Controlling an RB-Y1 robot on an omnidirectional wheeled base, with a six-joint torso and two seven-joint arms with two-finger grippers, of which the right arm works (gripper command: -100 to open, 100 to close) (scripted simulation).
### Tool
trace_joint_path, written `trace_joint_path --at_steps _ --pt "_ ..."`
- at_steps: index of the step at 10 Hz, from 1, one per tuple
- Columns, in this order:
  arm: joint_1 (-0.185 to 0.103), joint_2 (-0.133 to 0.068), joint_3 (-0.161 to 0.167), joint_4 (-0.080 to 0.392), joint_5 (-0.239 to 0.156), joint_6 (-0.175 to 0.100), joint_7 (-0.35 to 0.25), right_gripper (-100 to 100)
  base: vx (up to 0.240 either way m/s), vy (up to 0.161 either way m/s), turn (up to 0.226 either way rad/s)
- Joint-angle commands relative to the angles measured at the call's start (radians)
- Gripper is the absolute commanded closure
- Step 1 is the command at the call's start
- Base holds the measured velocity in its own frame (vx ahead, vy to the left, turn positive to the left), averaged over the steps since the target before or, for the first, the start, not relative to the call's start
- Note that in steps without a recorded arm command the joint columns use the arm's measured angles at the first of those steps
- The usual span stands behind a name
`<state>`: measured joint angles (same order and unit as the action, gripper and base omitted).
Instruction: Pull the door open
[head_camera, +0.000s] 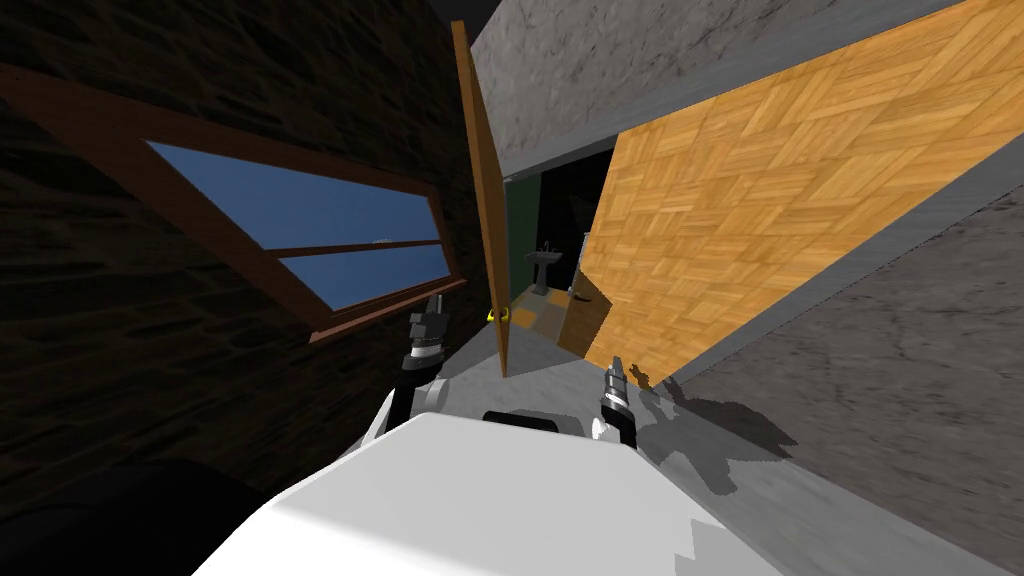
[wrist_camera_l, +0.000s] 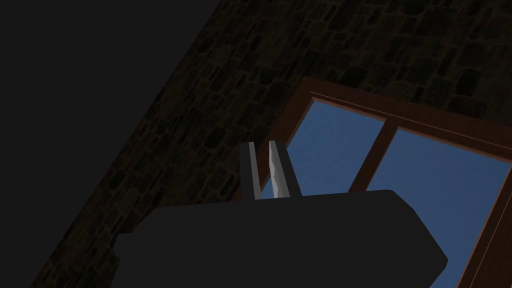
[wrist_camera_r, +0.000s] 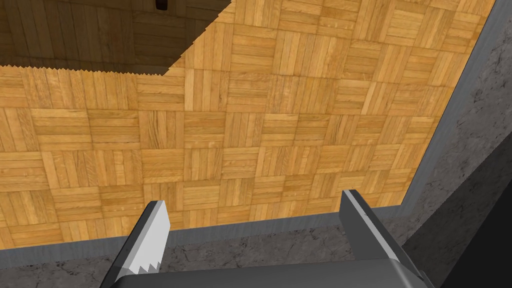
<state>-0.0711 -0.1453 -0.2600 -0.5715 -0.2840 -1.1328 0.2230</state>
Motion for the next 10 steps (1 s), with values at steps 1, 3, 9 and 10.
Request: trace_joint_path --at_steps 1,3,9,10 --pt "-0.001 0.004 -0.004 0.007 0.01 -0.006 -0.008 -100 0.194 -0.082 -0.018" --pt "0.001 0.01 -0.009 0.009 0.021 -0.009 -0.017 -100 0.181 -0.089 -0.016" --pt "0.005 0.029 -0.02 0.015 0.051 -0.017 -0.039 -100 0.202 -0.074 -0.016" --pt "0.005 0.033 -0.022 0.017 0.057 -0.018 -0.043 -100 0.208 -0.08 -0.018"
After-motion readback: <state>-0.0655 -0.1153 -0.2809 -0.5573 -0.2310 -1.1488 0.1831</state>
